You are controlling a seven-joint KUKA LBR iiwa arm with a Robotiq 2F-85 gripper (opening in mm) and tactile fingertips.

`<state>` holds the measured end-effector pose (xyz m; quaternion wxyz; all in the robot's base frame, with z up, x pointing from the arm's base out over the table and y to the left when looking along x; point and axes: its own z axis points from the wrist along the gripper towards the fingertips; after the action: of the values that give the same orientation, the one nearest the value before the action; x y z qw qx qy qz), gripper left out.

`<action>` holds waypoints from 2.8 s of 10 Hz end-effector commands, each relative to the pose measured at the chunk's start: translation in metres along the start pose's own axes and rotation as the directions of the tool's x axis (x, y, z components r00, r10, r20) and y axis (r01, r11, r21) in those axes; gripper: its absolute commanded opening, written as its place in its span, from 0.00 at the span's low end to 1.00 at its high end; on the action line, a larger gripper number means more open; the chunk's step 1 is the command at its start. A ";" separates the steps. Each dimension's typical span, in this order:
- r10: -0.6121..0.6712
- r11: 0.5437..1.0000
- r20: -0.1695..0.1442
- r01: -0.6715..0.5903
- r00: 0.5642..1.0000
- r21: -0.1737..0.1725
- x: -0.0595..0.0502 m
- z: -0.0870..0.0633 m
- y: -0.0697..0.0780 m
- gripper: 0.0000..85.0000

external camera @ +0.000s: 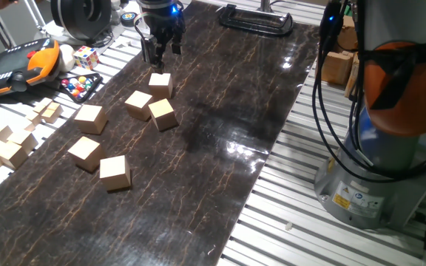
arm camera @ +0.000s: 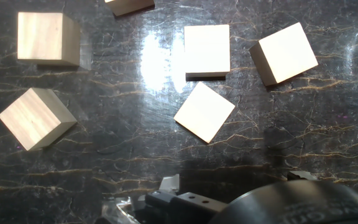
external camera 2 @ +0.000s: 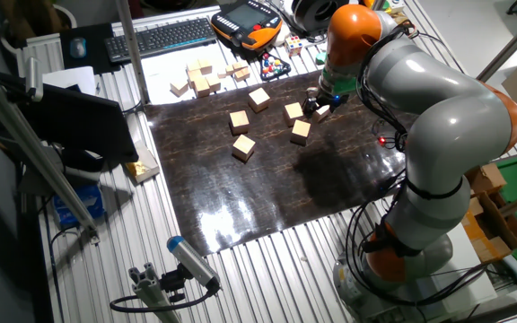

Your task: Stack the blocks into a pyramid shape

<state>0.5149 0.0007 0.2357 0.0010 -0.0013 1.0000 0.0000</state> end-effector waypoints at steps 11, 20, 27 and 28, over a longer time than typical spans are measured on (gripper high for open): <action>0.037 0.999 -0.019 -0.037 0.999 -0.001 0.001 -0.001 0.002 0.01; 0.053 0.999 -0.005 -0.053 0.999 -0.003 -0.010 0.030 0.007 0.01; 0.115 0.993 0.005 -0.115 0.993 0.018 -0.013 0.043 0.017 0.01; 0.135 0.991 0.004 -0.135 0.991 0.016 -0.016 0.045 0.017 0.01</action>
<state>0.5305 0.0180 0.1902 0.0019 0.0664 0.9978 -0.0079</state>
